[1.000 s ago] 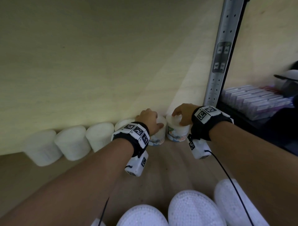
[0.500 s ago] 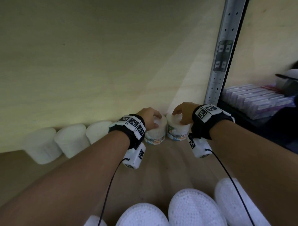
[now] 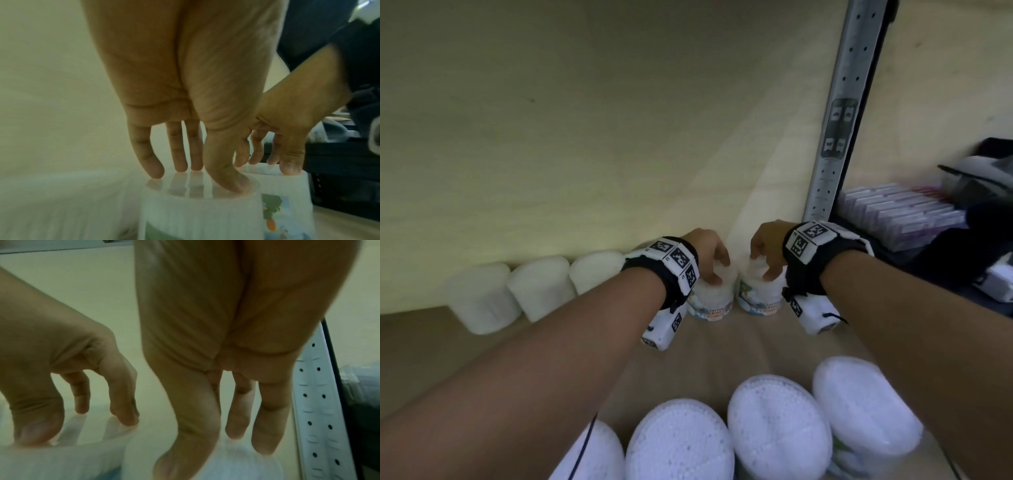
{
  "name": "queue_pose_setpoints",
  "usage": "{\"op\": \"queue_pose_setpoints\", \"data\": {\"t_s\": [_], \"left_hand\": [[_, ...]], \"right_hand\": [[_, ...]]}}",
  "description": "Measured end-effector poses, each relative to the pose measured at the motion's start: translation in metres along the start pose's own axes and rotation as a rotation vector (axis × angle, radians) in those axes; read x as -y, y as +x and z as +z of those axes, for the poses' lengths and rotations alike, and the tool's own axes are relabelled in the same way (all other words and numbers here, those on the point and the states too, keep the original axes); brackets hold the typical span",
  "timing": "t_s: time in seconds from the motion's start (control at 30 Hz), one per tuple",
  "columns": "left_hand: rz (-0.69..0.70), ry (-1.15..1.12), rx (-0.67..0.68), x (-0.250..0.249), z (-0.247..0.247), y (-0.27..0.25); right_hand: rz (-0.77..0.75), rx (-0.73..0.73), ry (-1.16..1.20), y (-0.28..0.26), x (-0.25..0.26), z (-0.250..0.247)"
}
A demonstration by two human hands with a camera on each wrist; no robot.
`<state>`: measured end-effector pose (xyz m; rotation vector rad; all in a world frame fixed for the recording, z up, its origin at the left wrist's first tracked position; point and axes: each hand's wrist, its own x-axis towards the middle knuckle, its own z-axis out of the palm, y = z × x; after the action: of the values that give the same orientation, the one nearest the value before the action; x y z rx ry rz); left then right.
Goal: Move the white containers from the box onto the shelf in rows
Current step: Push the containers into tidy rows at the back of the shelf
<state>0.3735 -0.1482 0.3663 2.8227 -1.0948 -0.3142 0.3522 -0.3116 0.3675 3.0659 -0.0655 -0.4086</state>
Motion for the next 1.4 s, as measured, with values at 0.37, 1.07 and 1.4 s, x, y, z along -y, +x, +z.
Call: {"op": "queue_pose_setpoints", "data": {"t_s": [0.37,1.07,1.4], "left_hand": [[0.157,0.086,0.124,-0.056,0.003,-0.049],[0.165,0.085,0.099,-0.083,0.018,-0.095],[0.079,-0.059,0.034,-0.049,0.006,-0.100]], "right_hand": [[-0.065,0.118,-0.184,-0.072,0.006,0.008],[-0.061,0.143,-0.016,-0.124,-0.004,0.025],[-0.046,0.153,0.020,-0.122,0.001,0.012]]}}
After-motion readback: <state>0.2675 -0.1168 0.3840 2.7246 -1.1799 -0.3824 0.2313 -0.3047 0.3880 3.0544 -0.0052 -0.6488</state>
